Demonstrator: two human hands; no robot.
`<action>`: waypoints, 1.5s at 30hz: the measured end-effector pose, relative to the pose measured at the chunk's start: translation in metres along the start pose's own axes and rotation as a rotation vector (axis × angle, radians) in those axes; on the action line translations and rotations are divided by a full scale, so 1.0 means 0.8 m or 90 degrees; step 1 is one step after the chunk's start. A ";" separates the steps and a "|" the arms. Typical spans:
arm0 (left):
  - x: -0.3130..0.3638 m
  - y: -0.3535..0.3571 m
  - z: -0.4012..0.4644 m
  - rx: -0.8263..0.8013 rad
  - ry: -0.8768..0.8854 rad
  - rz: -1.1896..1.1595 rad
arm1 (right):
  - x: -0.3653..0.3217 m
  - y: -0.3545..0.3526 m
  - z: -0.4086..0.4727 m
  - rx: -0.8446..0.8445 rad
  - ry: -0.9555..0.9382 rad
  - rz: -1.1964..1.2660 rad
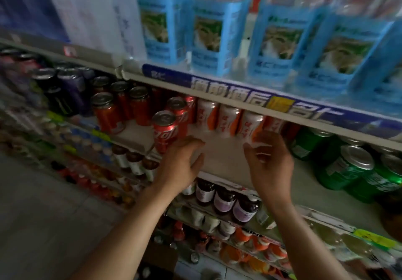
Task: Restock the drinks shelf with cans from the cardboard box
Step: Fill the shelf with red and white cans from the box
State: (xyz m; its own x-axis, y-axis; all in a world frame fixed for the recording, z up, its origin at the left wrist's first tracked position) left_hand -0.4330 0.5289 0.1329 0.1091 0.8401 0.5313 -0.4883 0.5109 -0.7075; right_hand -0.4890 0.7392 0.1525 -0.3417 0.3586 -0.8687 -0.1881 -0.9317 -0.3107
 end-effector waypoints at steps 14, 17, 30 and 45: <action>-0.309 0.093 -0.584 0.126 -0.920 -0.112 | 0.280 0.358 -0.475 -0.985 0.152 -0.200; -0.360 0.187 -0.707 0.089 -1.035 -0.182 | 0.422 0.417 -0.578 -1.062 0.186 -0.256; -0.567 0.384 -0.883 0.097 -0.989 -0.172 | 0.786 0.697 -0.813 -1.056 -0.127 -0.431; -0.561 0.358 -0.862 0.097 -0.963 -0.224 | 0.668 0.638 -0.746 -0.967 -0.028 -0.348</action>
State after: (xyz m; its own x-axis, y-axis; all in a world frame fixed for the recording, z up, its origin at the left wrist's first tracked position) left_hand -0.0247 0.4238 -0.6292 -0.6627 -0.3193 0.6774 -0.7163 0.5342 -0.4490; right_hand -0.2185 0.4215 -0.7005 -0.5733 0.6258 -0.5288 0.7396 0.1174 -0.6628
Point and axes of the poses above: each hand's wrist, its own z-axis towards the middle knuckle, its own y-axis out of the palm, x = y × z, the point moved 8 cm from there along z, towards the middle knuckle, and after that the axes turned 4 degrees about x, right-handed, at the moved point
